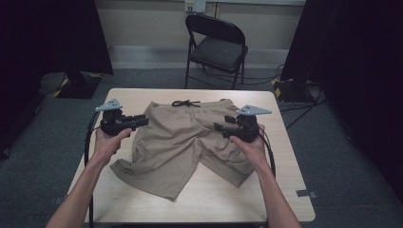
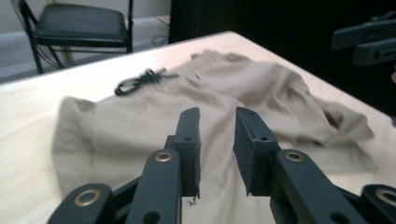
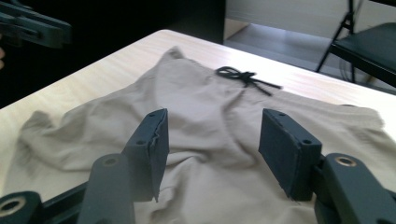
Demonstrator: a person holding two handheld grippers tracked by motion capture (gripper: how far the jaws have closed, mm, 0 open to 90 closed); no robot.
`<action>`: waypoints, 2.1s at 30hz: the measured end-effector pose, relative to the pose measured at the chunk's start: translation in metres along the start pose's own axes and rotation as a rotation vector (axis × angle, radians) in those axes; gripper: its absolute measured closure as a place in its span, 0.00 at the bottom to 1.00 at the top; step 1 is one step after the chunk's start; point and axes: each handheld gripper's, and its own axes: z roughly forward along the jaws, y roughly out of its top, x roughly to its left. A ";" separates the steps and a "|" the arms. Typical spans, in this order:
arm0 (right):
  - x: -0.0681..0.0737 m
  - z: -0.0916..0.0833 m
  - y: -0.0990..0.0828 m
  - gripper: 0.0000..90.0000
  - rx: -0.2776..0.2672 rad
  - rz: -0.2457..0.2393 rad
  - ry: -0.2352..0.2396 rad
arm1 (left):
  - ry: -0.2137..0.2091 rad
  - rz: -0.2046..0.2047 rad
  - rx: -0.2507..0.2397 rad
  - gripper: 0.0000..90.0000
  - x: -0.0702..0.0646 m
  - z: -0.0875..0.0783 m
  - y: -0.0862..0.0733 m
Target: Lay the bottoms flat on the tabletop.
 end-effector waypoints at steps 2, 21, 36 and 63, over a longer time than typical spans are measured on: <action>0.010 0.000 -0.006 0.48 0.002 -0.003 0.026 | -0.014 0.003 0.006 0.82 -0.006 -0.003 -0.009; 0.102 0.040 -0.077 0.50 0.169 -0.078 0.286 | 0.036 -0.031 0.125 0.86 -0.017 -0.034 -0.100; 0.158 0.078 -0.117 0.48 0.335 -0.205 0.437 | 0.072 -0.107 0.172 0.57 0.009 -0.037 -0.125; 0.145 0.020 -0.123 0.98 0.300 -0.220 0.448 | 0.095 -0.185 0.192 0.53 0.015 -0.018 -0.127</action>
